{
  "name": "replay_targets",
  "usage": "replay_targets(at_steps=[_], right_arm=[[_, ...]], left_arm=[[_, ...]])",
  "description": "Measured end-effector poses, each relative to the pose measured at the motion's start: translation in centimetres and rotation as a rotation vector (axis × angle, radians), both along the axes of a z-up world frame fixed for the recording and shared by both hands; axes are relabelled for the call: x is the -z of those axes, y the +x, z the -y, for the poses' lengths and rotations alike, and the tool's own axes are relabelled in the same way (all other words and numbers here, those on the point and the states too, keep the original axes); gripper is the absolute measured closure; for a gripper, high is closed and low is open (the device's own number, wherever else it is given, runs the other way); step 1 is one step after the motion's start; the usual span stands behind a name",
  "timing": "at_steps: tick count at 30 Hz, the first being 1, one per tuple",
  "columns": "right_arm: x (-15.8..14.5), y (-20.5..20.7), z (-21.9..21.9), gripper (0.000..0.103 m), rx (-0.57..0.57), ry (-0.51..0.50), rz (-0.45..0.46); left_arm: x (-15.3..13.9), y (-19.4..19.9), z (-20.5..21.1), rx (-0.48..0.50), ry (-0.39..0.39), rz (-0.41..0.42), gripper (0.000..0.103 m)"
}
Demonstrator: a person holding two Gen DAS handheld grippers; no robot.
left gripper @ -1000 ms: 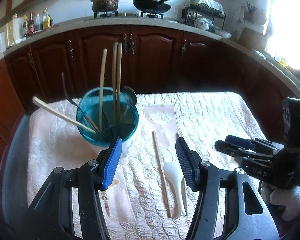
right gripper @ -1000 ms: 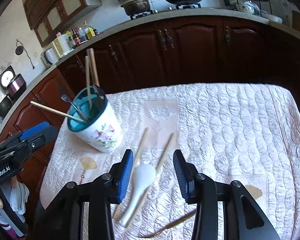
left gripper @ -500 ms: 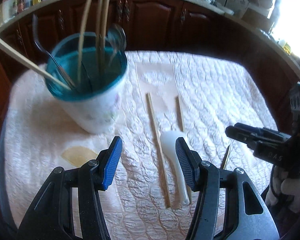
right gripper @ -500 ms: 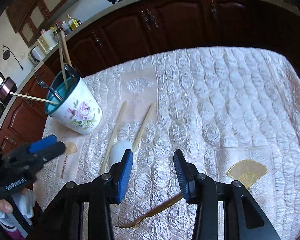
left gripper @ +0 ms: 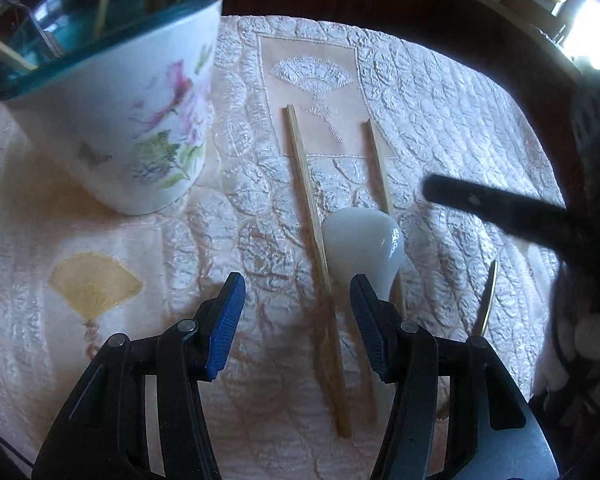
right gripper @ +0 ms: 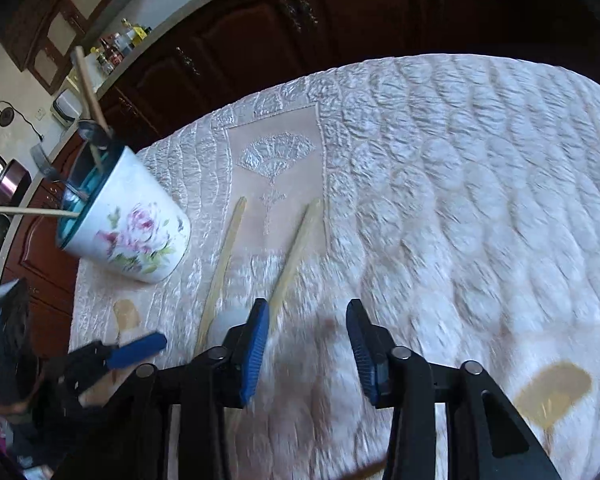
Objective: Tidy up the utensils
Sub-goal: 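Grasp a wooden chopstick with the left tool while the right tool grasps another chopstick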
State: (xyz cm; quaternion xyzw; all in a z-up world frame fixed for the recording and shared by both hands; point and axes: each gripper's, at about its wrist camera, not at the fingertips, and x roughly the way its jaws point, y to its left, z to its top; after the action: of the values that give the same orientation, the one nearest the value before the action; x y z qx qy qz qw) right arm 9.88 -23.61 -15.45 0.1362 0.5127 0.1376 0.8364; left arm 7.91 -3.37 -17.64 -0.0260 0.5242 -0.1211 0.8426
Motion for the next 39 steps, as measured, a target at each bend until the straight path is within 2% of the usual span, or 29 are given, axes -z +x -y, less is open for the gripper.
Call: replay_targets(at_steps=[5,7,10,13,20,26,29,31,32,33,36,39], right_arm=[[1.5,3.3,-1.8,0.081,-0.038,-0.028,-0.031],[2.1,3.9,-2.5,0.089,-0.052,-0.06,-0.029],[2.0,4.0,-2.7,0.093,-0.062,-0.068,-0.02],[1.7,3.0,-1.5,0.095,-0.06,-0.043,-0.03],[1.7,-2.1,3.1,0.095,-0.007,0.101,-0.087],[2.3,-5.9,2.9,0.095,-0.01,0.172,-0.143],[2.2,-6.5,2.1,0.095,-0.028,0.13,-0.145],[1.8,-6.3,1.8,0.086,-0.033,0.093,-0.144],[1.5,-6.1,1.5,0.074,-0.031,0.075,-0.131],[1.3,-5.8,1.2,0.072,-0.031,0.061,-0.119],[0.8,-4.9,0.4,0.072,-0.056,-0.004,-0.098],[0.7,-4.2,0.0,0.072,-0.064,-0.041,-0.086]], left_arm=[[0.7,0.4,0.5,0.006,0.032,0.001,0.059],[0.8,0.7,0.9,0.006,0.037,0.005,0.071],[0.9,0.9,0.7,0.011,0.041,0.009,0.094],[0.8,0.8,0.1,0.018,0.016,-0.005,0.099],[0.5,-2.9,-2.4,0.049,0.021,-0.037,0.099],[0.7,-7.0,-3.8,0.075,0.0,-0.078,0.099],[0.4,-7.6,-3.7,0.118,0.018,-0.08,0.097],[0.2,-7.2,-3.7,0.127,0.018,-0.074,0.091],[0.0,-6.8,-3.8,0.116,0.02,-0.064,0.088],[-0.2,-6.3,-3.9,0.102,0.018,-0.055,0.082],[-0.8,-4.5,-3.7,0.08,0.013,-0.026,0.074],[-1.0,-2.7,-2.7,0.074,0.059,0.013,0.074]])
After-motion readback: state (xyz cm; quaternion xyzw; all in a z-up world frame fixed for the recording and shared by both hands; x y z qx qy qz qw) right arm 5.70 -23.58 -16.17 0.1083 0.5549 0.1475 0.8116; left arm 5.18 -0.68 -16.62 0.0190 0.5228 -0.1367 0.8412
